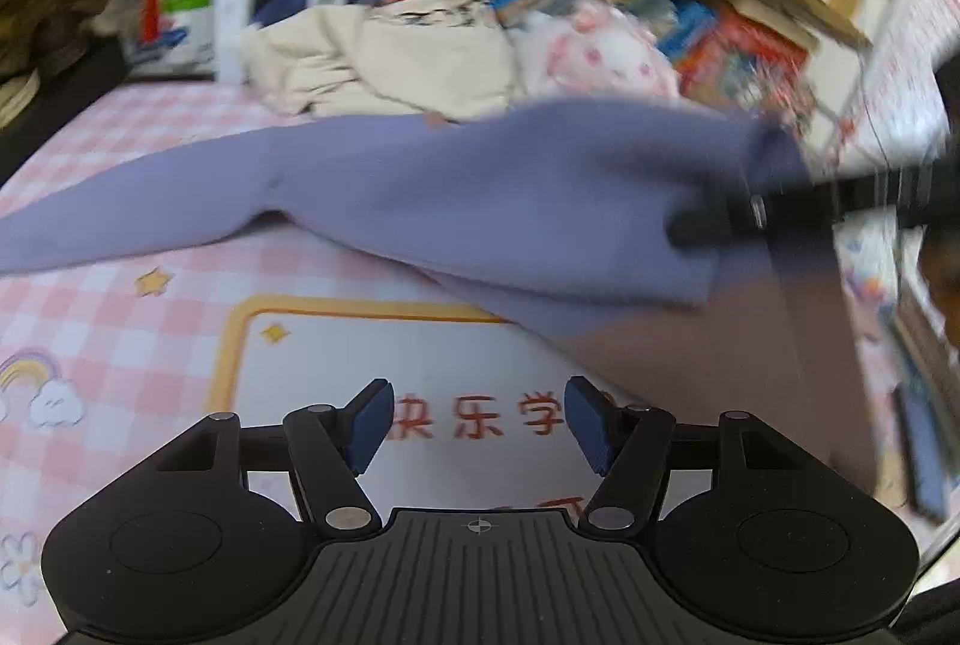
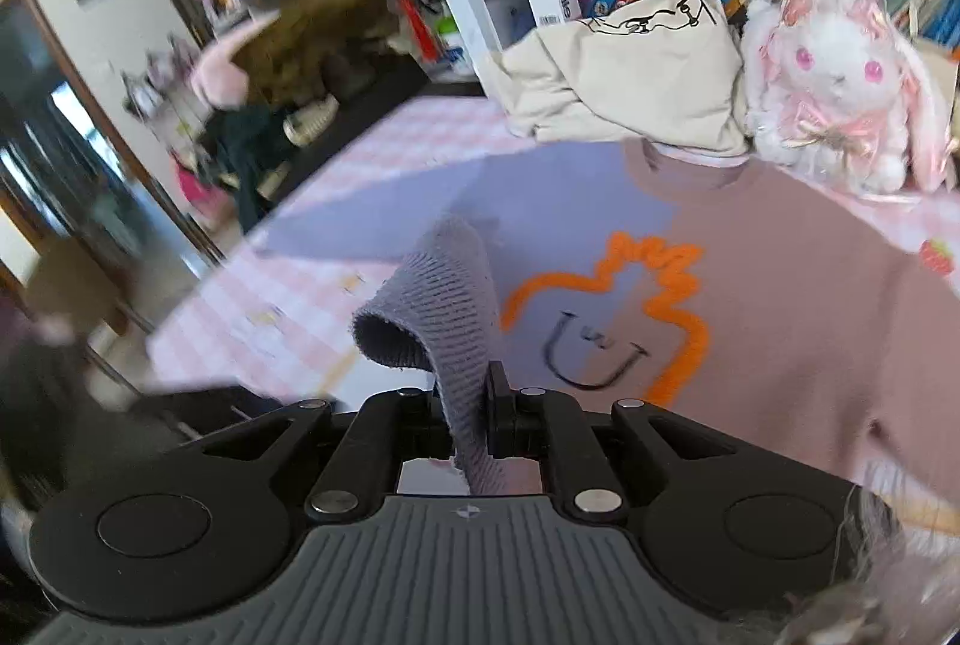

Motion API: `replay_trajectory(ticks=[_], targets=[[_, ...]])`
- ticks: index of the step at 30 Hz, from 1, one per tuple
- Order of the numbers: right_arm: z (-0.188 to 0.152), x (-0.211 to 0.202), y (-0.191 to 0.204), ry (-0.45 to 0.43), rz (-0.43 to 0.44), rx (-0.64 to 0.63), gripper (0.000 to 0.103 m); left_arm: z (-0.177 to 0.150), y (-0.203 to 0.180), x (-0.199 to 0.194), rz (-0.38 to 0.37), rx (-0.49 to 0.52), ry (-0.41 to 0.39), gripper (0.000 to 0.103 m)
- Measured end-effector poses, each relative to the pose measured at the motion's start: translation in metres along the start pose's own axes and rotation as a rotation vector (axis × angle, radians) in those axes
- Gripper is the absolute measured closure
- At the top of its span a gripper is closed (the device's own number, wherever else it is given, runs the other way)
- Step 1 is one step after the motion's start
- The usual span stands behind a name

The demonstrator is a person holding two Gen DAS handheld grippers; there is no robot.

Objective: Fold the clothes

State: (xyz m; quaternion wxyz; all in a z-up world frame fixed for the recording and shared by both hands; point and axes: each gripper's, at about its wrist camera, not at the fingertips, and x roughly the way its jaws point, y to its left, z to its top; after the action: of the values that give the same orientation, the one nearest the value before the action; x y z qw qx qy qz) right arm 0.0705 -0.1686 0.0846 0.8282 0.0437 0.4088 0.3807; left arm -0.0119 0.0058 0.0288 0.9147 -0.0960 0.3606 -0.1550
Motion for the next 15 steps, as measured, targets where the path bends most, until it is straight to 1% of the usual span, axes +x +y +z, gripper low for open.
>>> replay_trajectory(ticks=[1, 4, 6, 7, 9, 10, 11, 13, 14, 15], targets=[[0.002, -0.001, 0.0, -0.004, 0.015, 0.018, 0.094, -0.003, -0.007, 0.004, -0.001, 0.035, 0.012, 0.04], [0.003, -0.004, 0.004, -0.003, 0.003, 0.013, 0.094, -0.012, -0.028, 0.017, -0.002, 0.141, 0.048, 0.038], [0.002, -0.009, 0.006, -0.005, 0.01, 0.009, 0.092, -0.012, -0.036, 0.018, -0.009, 0.179, 0.037, 0.03], [0.001, -0.015, 0.004, -0.019, 0.024, 0.016, 0.09, -0.011, -0.034, 0.018, -0.002, 0.169, 0.027, 0.027], [-0.002, -0.024, 0.0, -0.034, 0.035, 0.034, 0.086, -0.01, -0.026, 0.018, 0.012, 0.124, 0.012, 0.027], [-0.004, -0.026, -0.002, -0.035, 0.021, 0.037, 0.084, -0.009, -0.019, 0.018, 0.022, 0.087, 0.007, 0.027], [-0.007, -0.028, -0.004, -0.036, 0.007, 0.04, 0.079, -0.009, -0.011, 0.018, 0.035, 0.045, 0.001, 0.028], [-0.012, -0.032, -0.009, -0.036, -0.021, 0.045, 0.078, -0.008, 0.002, 0.014, 0.064, -0.026, -0.021, 0.028], [-0.017, -0.034, -0.01, -0.03, -0.035, 0.043, 0.077, -0.009, 0.006, 0.012, 0.078, -0.048, -0.032, 0.028], [-0.023, -0.035, -0.012, -0.023, -0.049, 0.042, 0.072, -0.01, 0.009, 0.01, 0.091, -0.064, -0.044, 0.028]])
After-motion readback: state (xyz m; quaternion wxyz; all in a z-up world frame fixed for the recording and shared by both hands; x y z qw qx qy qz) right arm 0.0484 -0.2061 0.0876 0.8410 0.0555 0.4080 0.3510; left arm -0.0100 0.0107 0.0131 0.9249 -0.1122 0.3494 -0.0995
